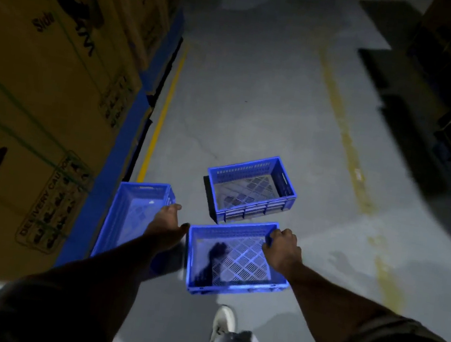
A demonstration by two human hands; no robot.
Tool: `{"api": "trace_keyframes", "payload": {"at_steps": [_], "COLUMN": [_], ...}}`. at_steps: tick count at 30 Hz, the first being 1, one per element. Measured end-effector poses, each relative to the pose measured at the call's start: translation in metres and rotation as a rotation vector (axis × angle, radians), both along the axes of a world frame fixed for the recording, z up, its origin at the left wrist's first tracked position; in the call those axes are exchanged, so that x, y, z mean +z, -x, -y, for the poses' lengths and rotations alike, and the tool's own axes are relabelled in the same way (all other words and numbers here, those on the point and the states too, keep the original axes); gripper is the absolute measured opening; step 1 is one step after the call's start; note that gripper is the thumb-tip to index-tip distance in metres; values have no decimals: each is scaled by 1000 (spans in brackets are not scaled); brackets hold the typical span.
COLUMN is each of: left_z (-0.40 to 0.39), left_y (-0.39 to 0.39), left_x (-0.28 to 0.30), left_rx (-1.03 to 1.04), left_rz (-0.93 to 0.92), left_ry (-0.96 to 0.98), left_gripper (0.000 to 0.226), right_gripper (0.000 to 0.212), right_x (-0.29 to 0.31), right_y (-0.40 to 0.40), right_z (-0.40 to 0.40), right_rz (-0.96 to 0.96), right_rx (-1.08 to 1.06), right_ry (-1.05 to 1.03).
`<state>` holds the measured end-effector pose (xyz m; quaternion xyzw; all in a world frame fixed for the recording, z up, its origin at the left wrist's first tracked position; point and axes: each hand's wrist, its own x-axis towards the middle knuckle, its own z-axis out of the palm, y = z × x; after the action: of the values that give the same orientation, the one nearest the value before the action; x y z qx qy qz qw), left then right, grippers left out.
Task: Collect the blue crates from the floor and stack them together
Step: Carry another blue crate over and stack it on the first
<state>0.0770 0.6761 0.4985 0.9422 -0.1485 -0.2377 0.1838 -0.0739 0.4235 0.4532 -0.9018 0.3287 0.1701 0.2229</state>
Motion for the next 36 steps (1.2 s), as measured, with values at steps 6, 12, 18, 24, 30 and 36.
{"api": "trace_keyframes", "payload": {"at_steps": [6,12,18,24,30,36], "left_z": [33,78,97,114,152,191], "left_y": [-67,-106,-149,-164,-152,-142], "left_x": [-8,-13,-33,-48,-69,-135], "left_rx": [-102,-312,-596,-763,-861,-929], "left_rz": [-30,-53,-80,-126,-184,-221], "left_ry": [-3,60,5,-73,-134,-183], "left_gripper": [69,59,64,66,61,63], "right_gripper": [47,48,45,45,46,50], "right_x": [7,5,4,-2,-26,-80], "right_y": [-31,-36,-39,-54,-57,-54], "right_z": [-1,-14,-55,-105,-113,-105], "right_rz": [11,13,22,31,69,86], "right_rx": [-160,-409,-724,-907,-1055,-1211], "right_ry": [19,12,-10,-63,-148,-222]}}
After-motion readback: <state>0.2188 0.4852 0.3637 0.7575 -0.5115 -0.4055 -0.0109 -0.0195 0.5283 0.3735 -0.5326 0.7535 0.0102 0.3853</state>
